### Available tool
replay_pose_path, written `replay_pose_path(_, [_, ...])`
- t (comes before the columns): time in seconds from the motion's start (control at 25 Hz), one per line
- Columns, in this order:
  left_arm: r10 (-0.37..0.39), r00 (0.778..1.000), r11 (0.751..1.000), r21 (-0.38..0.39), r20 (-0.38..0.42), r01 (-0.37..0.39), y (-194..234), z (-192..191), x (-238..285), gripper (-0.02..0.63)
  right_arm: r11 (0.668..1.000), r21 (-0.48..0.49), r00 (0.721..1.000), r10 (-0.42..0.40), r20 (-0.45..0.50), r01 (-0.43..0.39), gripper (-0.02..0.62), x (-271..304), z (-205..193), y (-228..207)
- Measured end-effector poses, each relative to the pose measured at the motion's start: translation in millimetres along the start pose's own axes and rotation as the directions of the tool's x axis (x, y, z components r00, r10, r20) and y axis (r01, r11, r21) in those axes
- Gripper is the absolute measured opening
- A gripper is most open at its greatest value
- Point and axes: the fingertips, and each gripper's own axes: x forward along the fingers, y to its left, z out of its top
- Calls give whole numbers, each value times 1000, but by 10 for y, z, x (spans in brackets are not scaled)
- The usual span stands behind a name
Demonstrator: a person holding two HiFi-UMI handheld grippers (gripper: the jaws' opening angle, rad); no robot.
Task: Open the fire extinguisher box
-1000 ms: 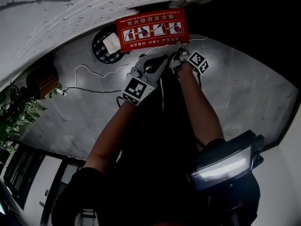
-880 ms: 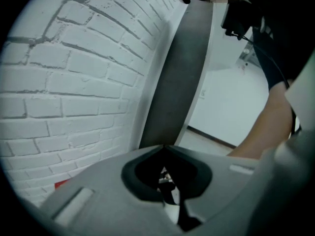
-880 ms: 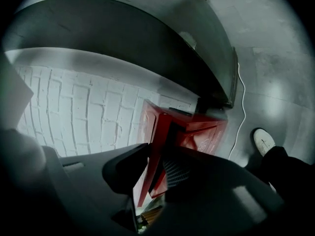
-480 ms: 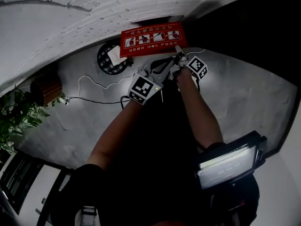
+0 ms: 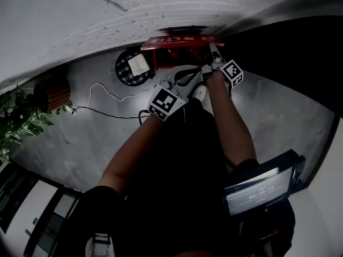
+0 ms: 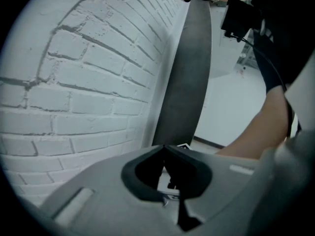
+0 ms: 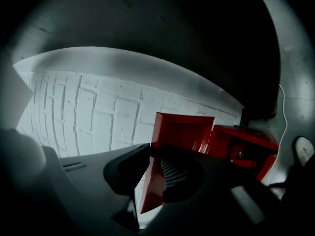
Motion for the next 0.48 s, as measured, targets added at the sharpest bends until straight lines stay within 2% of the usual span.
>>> replay_pose_path(0.48, [115,993,993,-29,28,-114,344,27,-362,3,999,-53,1000,-1,18,2,54,645,310,194])
